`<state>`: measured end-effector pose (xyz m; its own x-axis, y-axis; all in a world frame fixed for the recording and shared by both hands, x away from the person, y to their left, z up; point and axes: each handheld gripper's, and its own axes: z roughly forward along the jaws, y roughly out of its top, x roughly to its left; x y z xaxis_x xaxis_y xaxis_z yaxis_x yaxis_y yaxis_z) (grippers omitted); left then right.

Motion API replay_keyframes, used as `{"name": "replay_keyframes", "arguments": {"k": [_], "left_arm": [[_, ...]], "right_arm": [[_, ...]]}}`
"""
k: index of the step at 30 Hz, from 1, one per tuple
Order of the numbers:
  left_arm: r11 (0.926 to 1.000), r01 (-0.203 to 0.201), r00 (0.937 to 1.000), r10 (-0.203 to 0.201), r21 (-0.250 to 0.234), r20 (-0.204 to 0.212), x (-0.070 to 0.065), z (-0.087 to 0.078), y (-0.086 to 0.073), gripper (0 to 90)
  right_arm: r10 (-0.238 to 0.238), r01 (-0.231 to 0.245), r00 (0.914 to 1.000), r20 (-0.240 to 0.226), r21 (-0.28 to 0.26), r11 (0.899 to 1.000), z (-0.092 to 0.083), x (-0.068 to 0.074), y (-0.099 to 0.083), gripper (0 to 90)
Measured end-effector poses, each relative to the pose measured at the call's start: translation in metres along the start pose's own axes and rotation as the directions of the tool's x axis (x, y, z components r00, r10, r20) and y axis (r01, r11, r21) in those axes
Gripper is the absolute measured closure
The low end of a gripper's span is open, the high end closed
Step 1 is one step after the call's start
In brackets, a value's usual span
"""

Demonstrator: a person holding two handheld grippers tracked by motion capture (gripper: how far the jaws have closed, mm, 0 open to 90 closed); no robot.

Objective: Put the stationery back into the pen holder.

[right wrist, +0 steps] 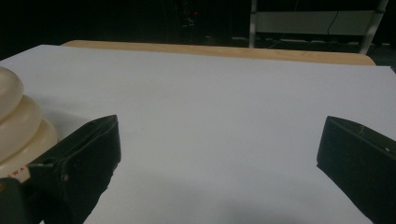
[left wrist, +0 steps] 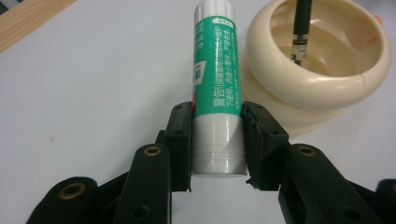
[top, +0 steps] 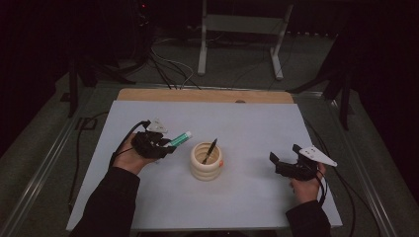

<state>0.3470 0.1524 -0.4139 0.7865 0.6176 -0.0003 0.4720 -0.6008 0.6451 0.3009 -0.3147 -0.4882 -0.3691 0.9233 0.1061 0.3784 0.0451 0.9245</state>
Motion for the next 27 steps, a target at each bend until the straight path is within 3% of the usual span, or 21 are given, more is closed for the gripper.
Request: {"name": "replay_keyframes", "arguments": {"k": [13,27], "left_arm": [[0.9989,-0.046,0.9989,0.046,-0.005,0.014,-0.016,-0.007,0.015,66.0],[0.9983,-0.058,0.9975,0.058,0.001,0.042,-0.024,-0.007,0.025,66.0]], "right_arm": [[0.002,-0.002,1.0000,-0.001,-0.001,1.000,0.000,0.000,0.000,0.0],[0.001,-0.001,1.0000,-0.002,0.000,1.000,0.000,0.000,0.000,0.0]]}}
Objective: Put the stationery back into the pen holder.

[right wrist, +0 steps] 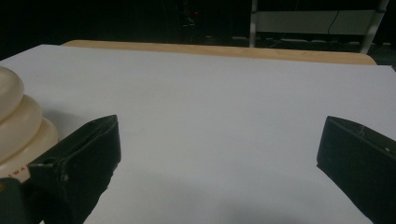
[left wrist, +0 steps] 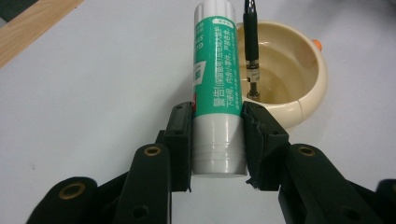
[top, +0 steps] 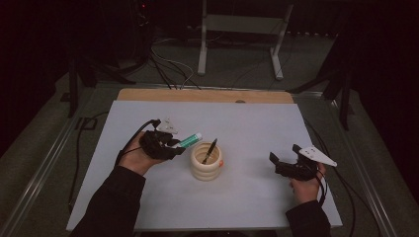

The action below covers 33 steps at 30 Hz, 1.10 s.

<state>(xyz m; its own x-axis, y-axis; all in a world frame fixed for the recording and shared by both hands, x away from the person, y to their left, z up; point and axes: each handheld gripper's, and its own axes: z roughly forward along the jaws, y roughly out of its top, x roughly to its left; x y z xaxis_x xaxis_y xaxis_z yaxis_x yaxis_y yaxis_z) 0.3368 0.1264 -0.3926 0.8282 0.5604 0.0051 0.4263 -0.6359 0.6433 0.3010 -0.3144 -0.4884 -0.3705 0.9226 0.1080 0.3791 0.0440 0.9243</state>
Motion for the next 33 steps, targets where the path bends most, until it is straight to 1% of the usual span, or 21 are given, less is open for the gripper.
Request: {"name": "replay_keyframes", "arguments": {"k": [7,19,24,33], "left_arm": [[1.0000,-0.001,1.0000,0.001,0.003,0.006,-0.002,0.001,0.001,66.0],[0.9998,-0.017,0.9996,0.017,0.012,0.024,-0.008,0.003,0.005,66.0],[0.9993,-0.032,0.9989,0.031,0.020,0.034,-0.010,0.005,0.007,65.9],[0.9992,-0.033,0.9984,0.032,0.024,0.046,-0.012,0.006,0.008,65.7]], "right_arm": [[0.002,-0.002,1.0000,0.002,0.000,1.000,0.000,0.000,0.000,0.0],[0.002,-0.002,1.0000,0.001,0.001,1.000,0.000,0.000,0.000,0.0],[0.002,-0.002,1.0000,0.001,0.001,1.000,0.000,0.000,0.000,0.0],[0.000,0.000,1.0000,0.000,0.003,1.000,0.001,0.000,0.000,0.0]]}}
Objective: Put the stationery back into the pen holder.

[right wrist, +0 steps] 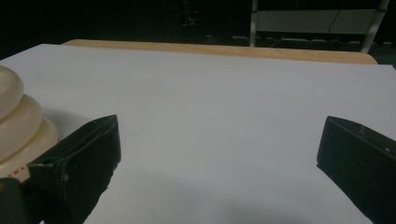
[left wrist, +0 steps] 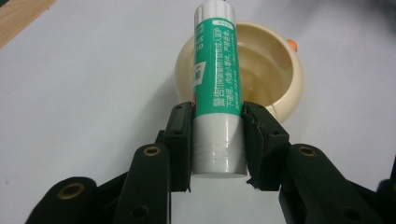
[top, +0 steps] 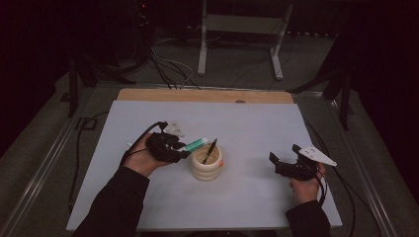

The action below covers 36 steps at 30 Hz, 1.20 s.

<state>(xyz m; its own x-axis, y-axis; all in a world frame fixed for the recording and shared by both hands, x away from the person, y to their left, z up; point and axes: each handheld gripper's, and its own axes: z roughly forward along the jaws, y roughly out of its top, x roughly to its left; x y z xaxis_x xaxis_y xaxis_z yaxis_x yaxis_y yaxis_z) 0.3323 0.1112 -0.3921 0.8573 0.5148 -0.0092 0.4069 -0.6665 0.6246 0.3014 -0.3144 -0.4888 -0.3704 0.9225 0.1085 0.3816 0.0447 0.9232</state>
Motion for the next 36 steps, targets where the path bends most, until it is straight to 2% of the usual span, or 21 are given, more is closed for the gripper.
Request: {"name": "replay_keyframes", "arguments": {"k": [36], "left_arm": [[0.9998,-0.011,0.9996,0.011,-0.015,0.027,-0.0066,0.0011,0.0097,65.3]], "right_arm": [[-0.003,0.003,1.0000,-0.002,0.001,1.000,0.0005,-0.0005,0.0000,0.0]]}}
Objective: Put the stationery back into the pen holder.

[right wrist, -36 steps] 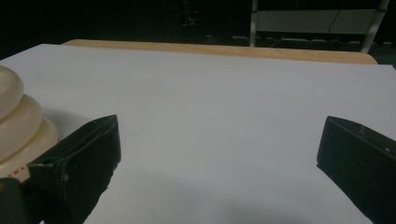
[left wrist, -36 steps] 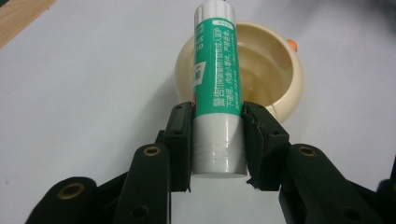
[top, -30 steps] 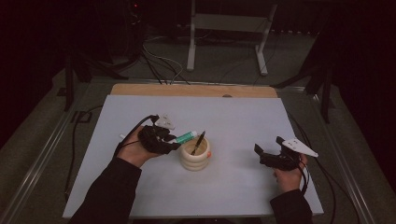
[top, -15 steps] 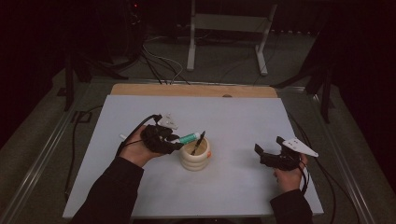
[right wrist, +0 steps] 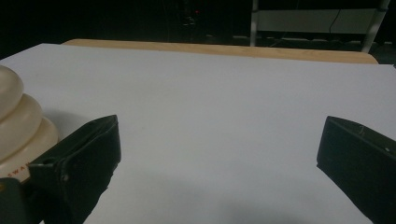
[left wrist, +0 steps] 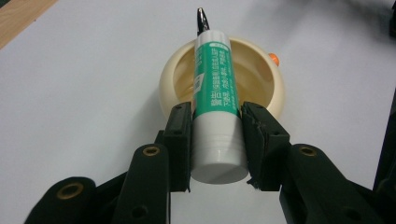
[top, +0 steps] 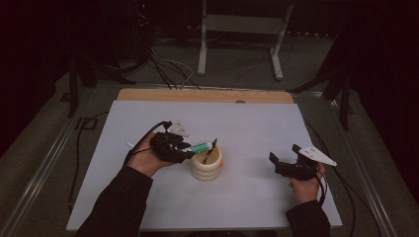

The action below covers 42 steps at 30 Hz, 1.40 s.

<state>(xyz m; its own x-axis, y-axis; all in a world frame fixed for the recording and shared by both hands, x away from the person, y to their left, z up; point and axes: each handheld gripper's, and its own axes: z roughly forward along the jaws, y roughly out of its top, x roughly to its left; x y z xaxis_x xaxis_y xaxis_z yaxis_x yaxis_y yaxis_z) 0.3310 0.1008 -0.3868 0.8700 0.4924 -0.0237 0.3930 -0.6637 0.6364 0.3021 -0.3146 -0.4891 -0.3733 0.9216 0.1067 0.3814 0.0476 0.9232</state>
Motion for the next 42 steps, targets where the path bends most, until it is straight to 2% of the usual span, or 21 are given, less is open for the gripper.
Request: {"name": "replay_keyframes", "arguments": {"k": [19,31,34,37,42], "left_arm": [[0.9998,0.005,1.0000,-0.005,-0.017,-0.007,0.002,0.001,0.009,65.2],[0.9999,0.011,0.9999,-0.011,-0.010,-0.006,0.003,0.020,0.019,65.3],[0.9996,0.023,0.9997,-0.024,-0.016,-0.004,0.004,0.025,0.021,64.6],[0.9979,0.046,0.9989,-0.046,-0.044,0.000,0.007,0.025,0.021,51.7],[0.9947,0.080,0.9952,-0.083,-0.064,-0.052,0.011,0.023,0.016,26.7]], "right_arm": [[0.000,0.000,1.0000,-0.001,0.001,1.000,0.000,0.000,0.000,0.0],[-0.001,0.001,1.0000,-0.002,-0.001,1.000,0.000,-0.001,0.000,0.0],[0.001,-0.001,1.0000,-0.001,-0.003,1.000,0.000,-0.001,0.000,0.0],[0.002,-0.002,1.0000,-0.002,-0.004,1.000,0.000,-0.001,0.000,0.0],[0.005,-0.005,1.0000,-0.003,-0.004,1.000,0.000,-0.001,0.000,0.0]]}}
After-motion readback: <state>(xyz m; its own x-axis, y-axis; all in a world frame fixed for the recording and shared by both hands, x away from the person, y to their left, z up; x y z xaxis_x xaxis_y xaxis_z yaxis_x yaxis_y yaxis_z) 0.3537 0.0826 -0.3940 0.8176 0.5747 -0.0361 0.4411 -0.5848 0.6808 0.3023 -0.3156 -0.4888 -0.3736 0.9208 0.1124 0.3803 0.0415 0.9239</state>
